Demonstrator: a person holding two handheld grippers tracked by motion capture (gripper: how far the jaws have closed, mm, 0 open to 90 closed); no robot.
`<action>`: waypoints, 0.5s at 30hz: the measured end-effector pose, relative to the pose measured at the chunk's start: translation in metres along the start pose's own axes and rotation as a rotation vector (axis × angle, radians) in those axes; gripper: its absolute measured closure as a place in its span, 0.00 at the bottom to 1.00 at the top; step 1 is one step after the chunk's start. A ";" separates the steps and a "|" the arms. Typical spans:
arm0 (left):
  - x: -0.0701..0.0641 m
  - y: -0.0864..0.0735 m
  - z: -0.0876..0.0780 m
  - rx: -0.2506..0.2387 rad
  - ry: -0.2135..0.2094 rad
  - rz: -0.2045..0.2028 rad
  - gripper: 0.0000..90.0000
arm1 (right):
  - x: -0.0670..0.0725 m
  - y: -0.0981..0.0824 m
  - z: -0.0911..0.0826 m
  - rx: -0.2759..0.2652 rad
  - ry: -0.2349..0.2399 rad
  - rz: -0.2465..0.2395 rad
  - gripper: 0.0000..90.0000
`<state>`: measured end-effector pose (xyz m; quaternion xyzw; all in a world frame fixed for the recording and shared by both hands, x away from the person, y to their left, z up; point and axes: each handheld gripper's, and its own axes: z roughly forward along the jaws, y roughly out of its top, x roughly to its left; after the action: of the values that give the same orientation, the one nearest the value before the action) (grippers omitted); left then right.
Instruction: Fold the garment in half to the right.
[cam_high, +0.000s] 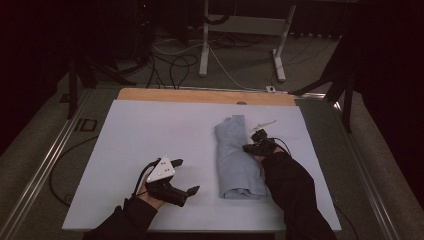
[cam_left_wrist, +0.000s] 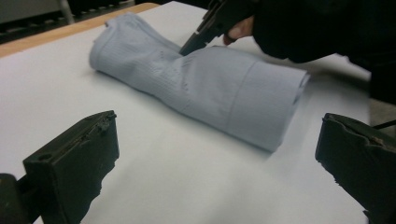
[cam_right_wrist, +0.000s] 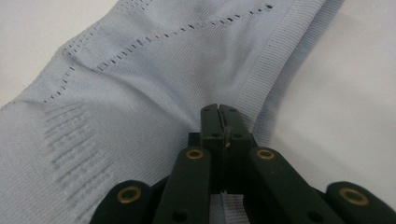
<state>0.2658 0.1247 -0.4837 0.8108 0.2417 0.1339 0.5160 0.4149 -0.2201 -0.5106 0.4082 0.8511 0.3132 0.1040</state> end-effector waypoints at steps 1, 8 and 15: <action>0.001 -0.001 0.000 -0.006 -0.012 0.002 0.00 | 0.000 0.000 0.000 0.000 -0.001 -0.002 0.99; 0.008 -0.009 -0.006 -0.012 -0.007 -0.005 0.00 | 0.000 0.004 -0.005 -0.015 0.004 -0.004 0.89; 0.014 -0.011 -0.015 -0.023 0.018 -0.005 0.00 | 0.000 0.012 -0.019 -0.062 0.003 0.002 0.66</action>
<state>0.2680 0.1475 -0.4879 0.8028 0.2469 0.1425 0.5236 0.4143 -0.2232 -0.4881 0.4053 0.8407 0.3402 0.1147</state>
